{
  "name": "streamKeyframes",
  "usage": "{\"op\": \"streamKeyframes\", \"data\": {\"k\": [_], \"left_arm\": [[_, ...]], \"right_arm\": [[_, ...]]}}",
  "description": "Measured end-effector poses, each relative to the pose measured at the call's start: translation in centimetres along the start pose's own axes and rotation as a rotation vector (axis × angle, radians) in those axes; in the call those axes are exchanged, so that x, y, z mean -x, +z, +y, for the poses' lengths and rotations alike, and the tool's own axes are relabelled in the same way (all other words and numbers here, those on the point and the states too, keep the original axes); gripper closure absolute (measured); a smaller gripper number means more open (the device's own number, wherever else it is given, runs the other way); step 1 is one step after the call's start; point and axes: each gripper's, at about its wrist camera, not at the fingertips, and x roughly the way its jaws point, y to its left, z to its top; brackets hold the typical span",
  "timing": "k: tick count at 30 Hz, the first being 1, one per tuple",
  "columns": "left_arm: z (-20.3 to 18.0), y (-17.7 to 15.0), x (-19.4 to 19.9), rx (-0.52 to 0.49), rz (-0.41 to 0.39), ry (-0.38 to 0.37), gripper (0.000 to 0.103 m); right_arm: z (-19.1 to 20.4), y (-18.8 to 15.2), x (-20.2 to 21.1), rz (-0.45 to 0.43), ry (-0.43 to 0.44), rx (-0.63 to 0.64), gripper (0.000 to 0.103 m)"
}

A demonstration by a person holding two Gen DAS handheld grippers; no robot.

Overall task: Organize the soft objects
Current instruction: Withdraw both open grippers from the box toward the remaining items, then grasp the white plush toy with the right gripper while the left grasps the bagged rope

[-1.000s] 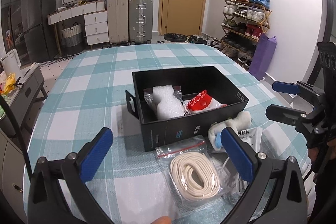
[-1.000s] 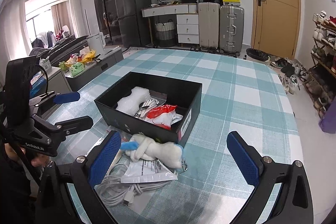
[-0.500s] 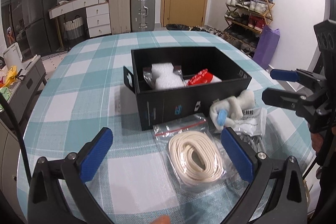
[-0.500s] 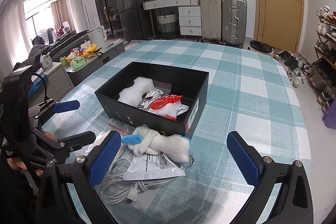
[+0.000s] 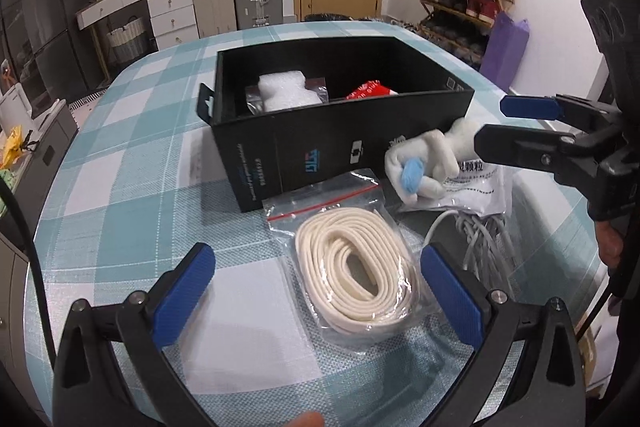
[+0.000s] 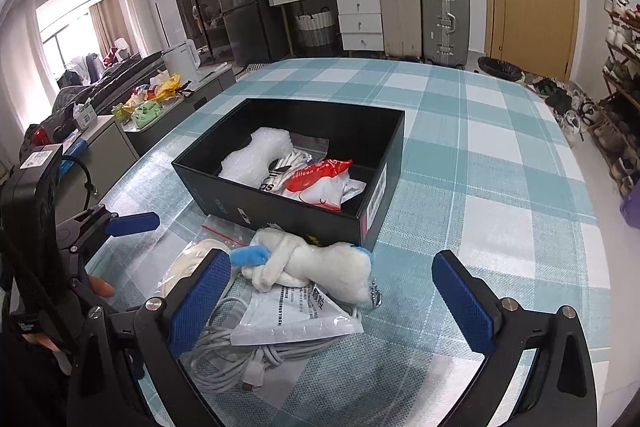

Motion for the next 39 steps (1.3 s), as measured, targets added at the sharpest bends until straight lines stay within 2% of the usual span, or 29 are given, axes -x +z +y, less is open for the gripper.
{"op": "streamKeyframes", "data": {"k": [10, 17, 27, 33, 35, 39], "left_arm": [[0.4, 0.4, -1.0, 0.047, 0.051, -0.011, 0.000], [1.1, 0.2, -1.2, 0.057, 0.058, 0.012, 0.000], [1.4, 0.0, -1.3, 0.059, 0.074, 0.008, 0.000], [1.3, 0.0, -1.5, 0.066, 0.082, -0.001, 0.000], [1.4, 0.0, -1.5, 0.072, 0.084, -0.007, 0.000], [1.6, 0.0, -1.5, 0.084, 0.086, -0.016, 0.000]], "right_arm": [[-0.2, -0.3, -2.2, 0.050, 0.005, -0.037, 0.001], [-0.3, -0.5, -3.7, 0.095, -0.038, -0.078, 0.001], [-0.5, -0.6, -3.9, 0.091, -0.046, -0.085, 0.002], [-0.1, -0.6, -3.9, 0.090, -0.013, -0.070, 0.022], [0.1, -0.6, -4.0, 0.090, 0.001, -0.062, 0.032], [0.6, -0.7, -3.7, 0.085, 0.005, -0.040, 0.038]]}}
